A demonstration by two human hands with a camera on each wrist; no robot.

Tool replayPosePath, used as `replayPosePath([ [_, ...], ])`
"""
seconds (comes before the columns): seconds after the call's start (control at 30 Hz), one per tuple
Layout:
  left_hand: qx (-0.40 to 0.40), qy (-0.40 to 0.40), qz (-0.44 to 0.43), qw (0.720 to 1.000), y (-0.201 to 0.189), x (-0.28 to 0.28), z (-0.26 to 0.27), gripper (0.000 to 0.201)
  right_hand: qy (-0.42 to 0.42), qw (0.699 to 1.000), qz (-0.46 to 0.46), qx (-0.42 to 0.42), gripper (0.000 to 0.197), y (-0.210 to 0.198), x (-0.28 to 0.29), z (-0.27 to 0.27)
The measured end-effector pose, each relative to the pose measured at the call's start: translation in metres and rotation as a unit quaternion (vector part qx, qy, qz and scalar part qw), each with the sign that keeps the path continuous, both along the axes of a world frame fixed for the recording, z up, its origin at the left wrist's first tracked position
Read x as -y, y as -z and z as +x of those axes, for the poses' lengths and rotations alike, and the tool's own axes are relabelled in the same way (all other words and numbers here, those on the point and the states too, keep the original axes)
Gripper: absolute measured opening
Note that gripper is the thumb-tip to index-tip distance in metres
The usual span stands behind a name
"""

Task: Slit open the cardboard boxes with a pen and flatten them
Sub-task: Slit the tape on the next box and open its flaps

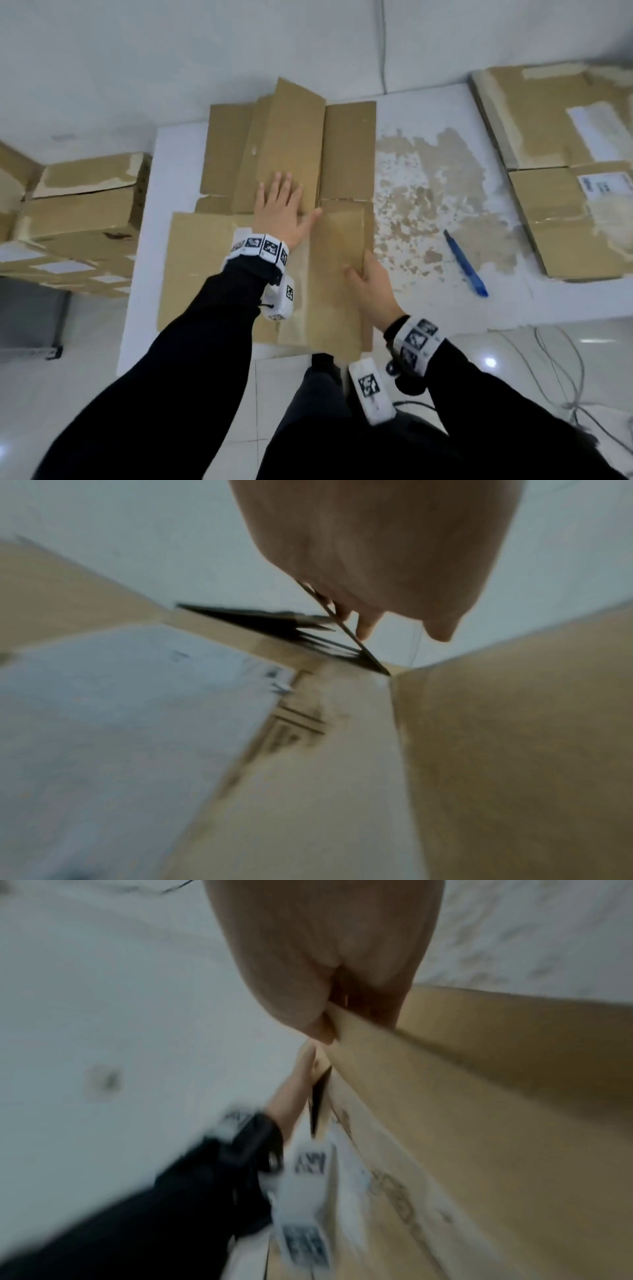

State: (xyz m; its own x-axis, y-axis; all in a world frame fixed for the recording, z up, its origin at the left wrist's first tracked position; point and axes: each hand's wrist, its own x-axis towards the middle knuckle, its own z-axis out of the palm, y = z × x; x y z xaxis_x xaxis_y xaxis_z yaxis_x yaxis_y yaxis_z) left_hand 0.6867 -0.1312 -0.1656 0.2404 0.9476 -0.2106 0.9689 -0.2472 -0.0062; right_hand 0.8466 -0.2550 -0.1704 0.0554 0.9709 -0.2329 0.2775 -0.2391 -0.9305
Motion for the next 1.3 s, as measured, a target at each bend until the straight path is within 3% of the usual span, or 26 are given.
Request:
replayPosePath([
  [0.07, -0.037, 0.045, -0.072, 0.996, 0.032, 0.007, -0.006, 0.095, 0.054, 0.997, -0.048, 0.026, 0.033, 0.018, -0.014, 0.01],
  [0.2, -0.057, 0.068, -0.056, 0.994, 0.056, 0.009, -0.014, 0.108, 0.066, 0.988, -0.08, 0.112, 0.043, 0.045, -0.028, 0.029],
  [0.27, -0.04, 0.054, -0.046, 0.997, 0.051, 0.01, -0.011, 0.105, 0.054, 0.974, -0.079, 0.208, 0.052, 0.056, -0.033, 0.038],
  [0.33, -0.015, 0.06, -0.043, 0.997, 0.052, 0.022, -0.004, 0.095, 0.032, 0.94, -0.072, 0.332, 0.07, 0.063, -0.037, 0.037],
  [0.4, 0.052, 0.086, -0.113, 0.988, 0.06, 0.045, 0.004, 0.083, -0.048, 0.912, -0.061, 0.402, 0.076, 0.066, -0.041, 0.014],
  [0.47, 0.095, 0.112, -0.201, 0.969, 0.071, 0.067, -0.002, 0.07, -0.17, 0.905, -0.044, 0.388, 0.067, 0.071, -0.038, -0.021],
  [0.53, 0.086, 0.117, -0.216, 0.965, 0.08, 0.07, -0.028, 0.064, -0.243, 0.891, -0.035, 0.383, 0.062, 0.079, -0.031, -0.043],
  [0.67, 0.094, 0.016, -0.223, 0.97, 0.078, 0.057, -0.108, 0.07, -0.167, 0.905, -0.078, 0.384, 0.071, 0.088, -0.033, -0.016],
  [0.8, 0.097, 0.009, -0.213, 0.972, 0.07, 0.054, -0.127, 0.075, -0.114, 0.902, -0.101, 0.404, 0.073, 0.073, -0.039, -0.01],
  [0.87, 0.124, -0.027, -0.124, 0.984, 0.057, 0.039, -0.118, 0.062, -0.062, 0.921, -0.013, 0.385, 0.054, 0.057, -0.057, -0.025],
  [0.93, 0.155, -0.048, -0.046, 0.986, 0.045, 0.007, -0.107, 0.045, -0.066, 0.915, 0.13, 0.375, 0.04, 0.047, -0.089, -0.048],
  [0.97, 0.157, -0.042, -0.022, 0.986, 0.043, -0.014, -0.101, 0.041, -0.089, 0.908, 0.159, 0.377, 0.036, 0.046, -0.109, -0.061],
  [1.03, 0.14, -0.03, -0.019, 0.989, 0.045, -0.057, -0.087, 0.046, -0.144, 0.901, 0.101, 0.397, 0.042, 0.049, -0.156, -0.082],
  [1.13, 0.104, -0.026, -0.087, 0.99, 0.069, -0.106, -0.077, 0.06, -0.206, 0.871, -0.039, 0.445, 0.051, 0.066, -0.216, -0.096],
  [1.2, 0.1, -0.019, -0.117, 0.988, 0.086, -0.12, -0.082, 0.063, -0.24, 0.849, -0.069, 0.466, 0.053, 0.079, -0.232, -0.096],
  [1.3, 0.103, -0.018, -0.145, 0.984, 0.099, -0.128, -0.087, 0.063, -0.243, 0.843, -0.066, 0.475, 0.054, 0.088, -0.236, -0.096],
])
